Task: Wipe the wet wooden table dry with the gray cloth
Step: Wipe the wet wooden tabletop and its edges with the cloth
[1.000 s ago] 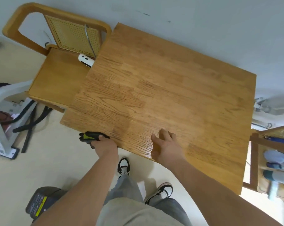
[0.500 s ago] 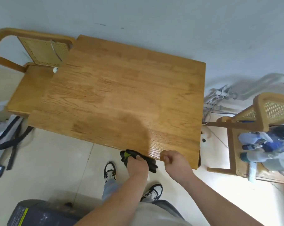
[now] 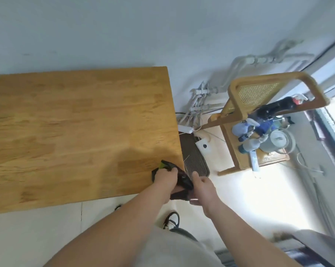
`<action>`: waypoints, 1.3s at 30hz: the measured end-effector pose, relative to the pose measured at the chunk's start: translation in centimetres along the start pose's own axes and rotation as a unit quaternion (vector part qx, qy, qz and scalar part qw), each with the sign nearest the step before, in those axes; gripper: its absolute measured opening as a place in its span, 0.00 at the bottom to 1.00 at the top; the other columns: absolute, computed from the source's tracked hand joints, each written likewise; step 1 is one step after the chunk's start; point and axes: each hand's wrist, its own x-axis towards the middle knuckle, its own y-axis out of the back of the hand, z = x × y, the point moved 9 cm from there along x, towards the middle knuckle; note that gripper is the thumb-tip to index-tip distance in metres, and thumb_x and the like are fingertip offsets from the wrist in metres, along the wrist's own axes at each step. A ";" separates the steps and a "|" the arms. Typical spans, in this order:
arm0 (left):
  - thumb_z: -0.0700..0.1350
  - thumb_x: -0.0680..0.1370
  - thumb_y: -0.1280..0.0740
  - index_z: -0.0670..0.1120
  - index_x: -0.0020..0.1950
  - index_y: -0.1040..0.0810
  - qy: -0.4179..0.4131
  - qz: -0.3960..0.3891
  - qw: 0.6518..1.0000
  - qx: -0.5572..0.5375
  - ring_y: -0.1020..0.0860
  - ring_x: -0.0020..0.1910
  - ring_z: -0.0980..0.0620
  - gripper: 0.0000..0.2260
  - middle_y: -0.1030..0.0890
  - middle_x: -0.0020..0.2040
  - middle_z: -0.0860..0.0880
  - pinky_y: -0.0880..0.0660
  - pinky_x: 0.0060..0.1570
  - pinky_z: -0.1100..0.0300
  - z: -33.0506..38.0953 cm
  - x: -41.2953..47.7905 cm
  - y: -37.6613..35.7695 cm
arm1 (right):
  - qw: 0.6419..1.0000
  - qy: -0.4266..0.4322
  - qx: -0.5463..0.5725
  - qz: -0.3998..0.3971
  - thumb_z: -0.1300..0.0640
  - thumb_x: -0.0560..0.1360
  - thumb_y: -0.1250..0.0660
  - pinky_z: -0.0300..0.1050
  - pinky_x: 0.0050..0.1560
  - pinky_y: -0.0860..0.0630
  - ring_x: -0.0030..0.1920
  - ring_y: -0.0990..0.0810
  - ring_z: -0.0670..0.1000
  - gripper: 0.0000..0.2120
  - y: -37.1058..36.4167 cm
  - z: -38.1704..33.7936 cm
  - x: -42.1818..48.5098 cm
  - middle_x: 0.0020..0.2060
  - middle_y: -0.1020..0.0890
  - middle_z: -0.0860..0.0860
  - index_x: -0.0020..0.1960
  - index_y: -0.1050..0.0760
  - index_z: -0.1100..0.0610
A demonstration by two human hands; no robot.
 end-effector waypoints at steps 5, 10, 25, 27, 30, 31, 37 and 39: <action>0.54 0.84 0.36 0.46 0.55 0.22 -0.017 -0.145 0.986 0.086 0.13 0.43 0.39 0.12 0.15 0.50 0.39 0.15 0.46 0.47 0.9 -2.1 0.9 | 0.981 0.008 0.165 0.100 0.56 0.78 0.40 0.57 0.58 0.20 0.53 0.20 0.54 0.10 -1.3 0.0 -0.8 0.52 0.20 0.51 0.57 0.27 0.46; 0.48 0.84 0.37 0.45 0.52 0.19 -0.120 -0.096 0.963 0.220 0.15 0.36 0.42 0.10 0.15 0.44 0.40 0.15 0.42 0.50 4.2 0.0 6.2 | 0.995 0.001 -0.011 0.102 0.36 0.69 0.29 0.56 0.66 0.25 0.68 0.28 0.58 0.42 -7.0 0.1 -1.0 0.69 0.31 0.55 0.76 0.40 0.52; 0.50 0.84 0.40 0.53 0.53 0.20 -0.272 -0.075 0.842 0.460 0.18 0.48 0.48 0.09 0.17 0.50 0.51 0.20 0.54 0.49 12.6 4.8 8.9 | 0.940 -0.050 -0.279 0.188 0.29 0.79 0.47 0.61 0.71 0.37 0.70 0.35 0.65 0.42 -8.6 -2.5 2.2 0.72 0.37 0.61 0.82 0.52 0.53; 0.51 0.84 0.40 0.52 0.57 0.21 -0.287 -0.057 0.816 0.498 0.19 0.46 0.47 0.09 0.18 0.51 0.50 0.19 0.50 0.48 14.5 5.6 8.9 | 0.946 -0.054 -0.281 0.150 0.29 0.79 0.47 0.61 0.66 0.32 0.67 0.30 0.64 0.36 -7.2 -3.3 3.6 0.68 0.31 0.59 0.77 0.43 0.53; 0.53 0.83 0.37 0.48 0.68 0.24 -0.333 -0.003 0.712 0.618 0.23 0.60 0.46 0.15 0.24 0.65 0.48 0.22 0.58 0.47 18.2 6.7 8.3 | 0.943 -0.012 -0.314 0.110 0.30 0.79 0.46 0.58 0.59 0.26 0.62 0.25 0.62 0.29 -6.0 -5.5 5.3 0.62 0.25 0.58 0.65 0.34 0.52; 0.54 0.83 0.36 0.47 0.72 0.27 -0.339 0.016 0.666 0.665 0.28 0.68 0.45 0.20 0.29 0.72 0.47 0.25 0.64 0.46 19.4 7.1 7.9 | 0.943 0.007 -0.318 0.099 0.30 0.79 0.45 0.57 0.58 0.25 0.61 0.23 0.62 0.27 -5.9 -6.4 5.9 0.61 0.24 0.57 0.63 0.34 0.52; 0.67 0.70 0.25 0.47 0.84 0.57 -0.219 0.113 0.602 0.759 0.58 0.82 0.37 0.56 0.62 0.83 0.39 0.47 0.78 0.35 25.1 11.2 9.7 | 0.953 0.056 -0.296 0.024 0.30 0.79 0.44 0.61 0.66 0.29 0.70 0.31 0.64 0.36 -7.2 -14.6 11.0 0.71 0.32 0.59 0.76 0.39 0.53; 0.71 0.64 0.24 0.50 0.83 0.61 -0.194 0.121 0.630 0.742 0.59 0.82 0.36 0.63 0.64 0.83 0.39 0.47 0.78 0.34 26.2 12.4 10.6 | 0.952 0.068 -0.297 0.015 0.30 0.79 0.44 0.64 0.70 0.33 0.74 0.38 0.64 0.35 -7.8 -17.7 13.0 0.73 0.38 0.59 0.77 0.39 0.53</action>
